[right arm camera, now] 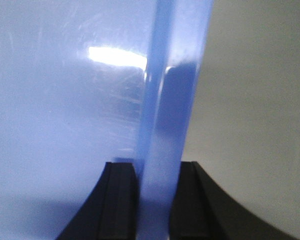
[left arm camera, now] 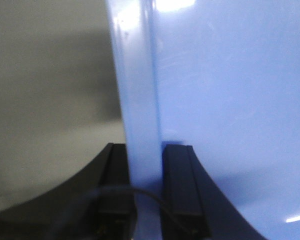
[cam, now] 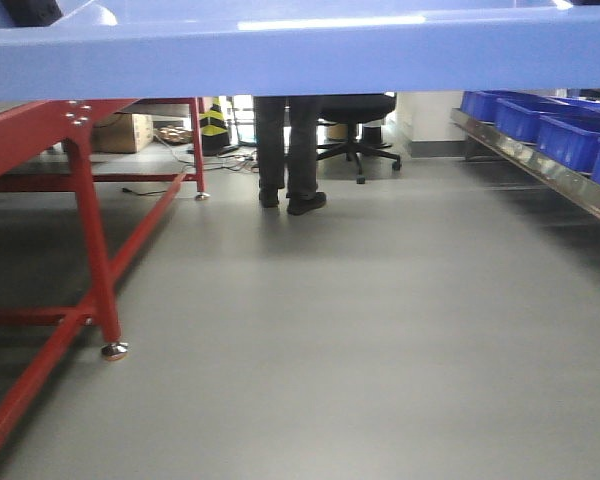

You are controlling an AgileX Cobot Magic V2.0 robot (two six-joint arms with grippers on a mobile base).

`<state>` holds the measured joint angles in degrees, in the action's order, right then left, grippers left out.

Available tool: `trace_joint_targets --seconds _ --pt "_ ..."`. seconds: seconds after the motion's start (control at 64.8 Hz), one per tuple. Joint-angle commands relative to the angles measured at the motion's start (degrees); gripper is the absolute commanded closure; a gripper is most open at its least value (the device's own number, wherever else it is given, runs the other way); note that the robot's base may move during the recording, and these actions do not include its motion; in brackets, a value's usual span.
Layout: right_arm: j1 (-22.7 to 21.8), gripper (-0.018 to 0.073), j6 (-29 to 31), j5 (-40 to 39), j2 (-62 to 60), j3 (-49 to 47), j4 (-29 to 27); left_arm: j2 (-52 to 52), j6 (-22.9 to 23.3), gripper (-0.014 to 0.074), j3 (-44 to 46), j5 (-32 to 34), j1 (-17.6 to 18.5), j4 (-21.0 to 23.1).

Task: Grab blue tray and place on right shelf
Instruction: 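Hold the tray with both grippers while the base backs away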

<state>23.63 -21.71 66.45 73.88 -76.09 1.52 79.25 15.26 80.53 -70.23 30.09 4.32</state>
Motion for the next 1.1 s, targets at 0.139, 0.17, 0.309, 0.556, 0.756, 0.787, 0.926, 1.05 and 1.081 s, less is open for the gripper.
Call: trace_joint_targets --seconds 0.139,0.17,0.309,0.556,0.756,0.787,0.926,1.05,1.081 --pt "-0.15 0.0503 1.35 -2.99 -1.9 -1.74 2.15 -1.99 -1.76 0.0645 1.36 -6.49 0.68 -1.03" --pt "-0.15 0.0503 1.35 -2.99 -1.9 -1.74 2.15 -1.99 -1.76 0.0645 1.36 -6.49 0.68 -1.03" --pt "-0.15 0.0503 1.35 -2.99 -1.9 -1.74 2.15 -1.99 -1.76 0.0645 1.36 -6.49 0.68 -1.03" --pt "-0.15 0.0503 1.35 -2.99 -1.9 -1.74 2.15 -1.99 -1.76 0.0645 1.36 -6.49 0.68 -0.57" --pt "-0.15 0.0503 1.35 -2.99 -1.9 -1.74 2.15 -1.99 -1.76 0.0645 1.36 -6.49 0.68 1.44" --pt "-0.15 0.0503 1.35 -2.99 -1.9 -1.74 2.15 -1.99 -1.76 0.0645 1.36 -6.49 0.68 1.45" --pt "-0.15 0.0503 1.35 -2.99 -1.9 -1.74 2.15 -1.99 -1.76 0.0645 1.36 -6.49 0.68 1.87" --pt "-0.15 0.0503 1.35 -2.99 -1.9 -1.74 2.15 -1.99 -1.76 0.0645 1.36 -6.49 0.68 1.95" --pt "-0.15 0.0503 1.35 -2.99 -1.9 -1.74 2.15 -1.99 -1.76 0.0645 1.36 -6.49 0.68 1.98"
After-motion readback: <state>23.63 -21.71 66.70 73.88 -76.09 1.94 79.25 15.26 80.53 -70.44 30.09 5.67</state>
